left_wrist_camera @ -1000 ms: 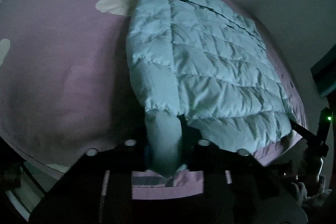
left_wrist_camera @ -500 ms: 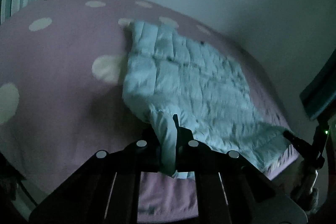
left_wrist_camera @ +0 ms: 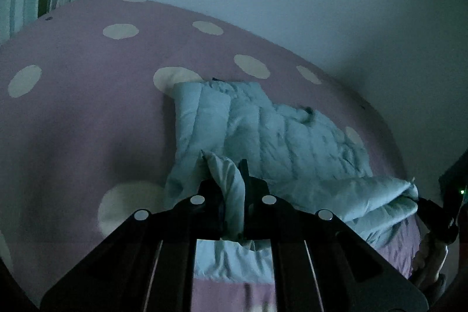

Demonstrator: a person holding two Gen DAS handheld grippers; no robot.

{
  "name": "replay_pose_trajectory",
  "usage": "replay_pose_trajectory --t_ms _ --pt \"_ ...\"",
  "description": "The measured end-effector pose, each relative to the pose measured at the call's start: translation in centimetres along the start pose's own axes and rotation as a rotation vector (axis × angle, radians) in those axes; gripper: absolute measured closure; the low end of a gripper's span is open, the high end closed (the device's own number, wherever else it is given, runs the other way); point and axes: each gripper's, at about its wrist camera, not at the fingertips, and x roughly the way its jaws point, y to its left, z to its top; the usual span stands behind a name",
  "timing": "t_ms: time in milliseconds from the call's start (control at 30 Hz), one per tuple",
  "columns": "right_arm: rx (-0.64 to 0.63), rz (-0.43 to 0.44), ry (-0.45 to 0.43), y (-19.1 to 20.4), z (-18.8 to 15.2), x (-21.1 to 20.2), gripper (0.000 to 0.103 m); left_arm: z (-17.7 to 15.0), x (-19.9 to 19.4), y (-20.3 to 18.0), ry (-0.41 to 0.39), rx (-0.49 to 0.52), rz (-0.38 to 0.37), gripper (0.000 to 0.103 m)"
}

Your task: Fold large clothes

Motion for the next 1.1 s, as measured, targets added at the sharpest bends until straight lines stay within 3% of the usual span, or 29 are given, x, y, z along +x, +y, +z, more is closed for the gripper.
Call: replay_pose_trajectory --t_ms 233,400,500,533,567,667,733,900,1100 --pt "0.029 -0.066 0.100 -1.9 1.8 8.2 0.098 1.3 7.7 1.3 0.084 0.018 0.058 0.095" --pt "0.022 -0.071 0.124 -2.4 1.7 9.9 0.096 1.2 8.4 1.1 0.072 0.063 0.066 0.092" --pt "0.015 -0.056 0.092 -2.3 2.2 8.6 0.087 1.6 7.3 0.8 0.052 0.092 0.068 0.071" --pt "0.011 -0.048 0.077 -2.2 2.4 7.9 0.077 1.6 6.7 0.6 0.043 0.099 0.066 0.051" --pt "0.008 -0.041 0.060 -2.1 2.5 7.2 0.066 1.7 6.0 0.6 0.030 0.103 0.062 0.039" --pt "-0.006 -0.049 0.002 -1.8 2.8 5.4 0.042 1.5 4.0 0.0 -0.023 0.130 0.083 0.022" --pt "-0.022 -0.054 -0.032 -1.7 2.8 4.1 0.039 1.3 2.6 -0.7 -0.077 0.161 0.158 0.012" --pt "-0.043 -0.070 -0.024 -2.2 2.2 2.9 0.039 0.5 -0.4 -1.5 -0.169 0.286 0.212 0.010" --pt "-0.062 -0.075 -0.013 -2.0 1.6 2.9 0.039 -0.4 -0.4 -0.4 -0.138 0.312 0.232 0.010"
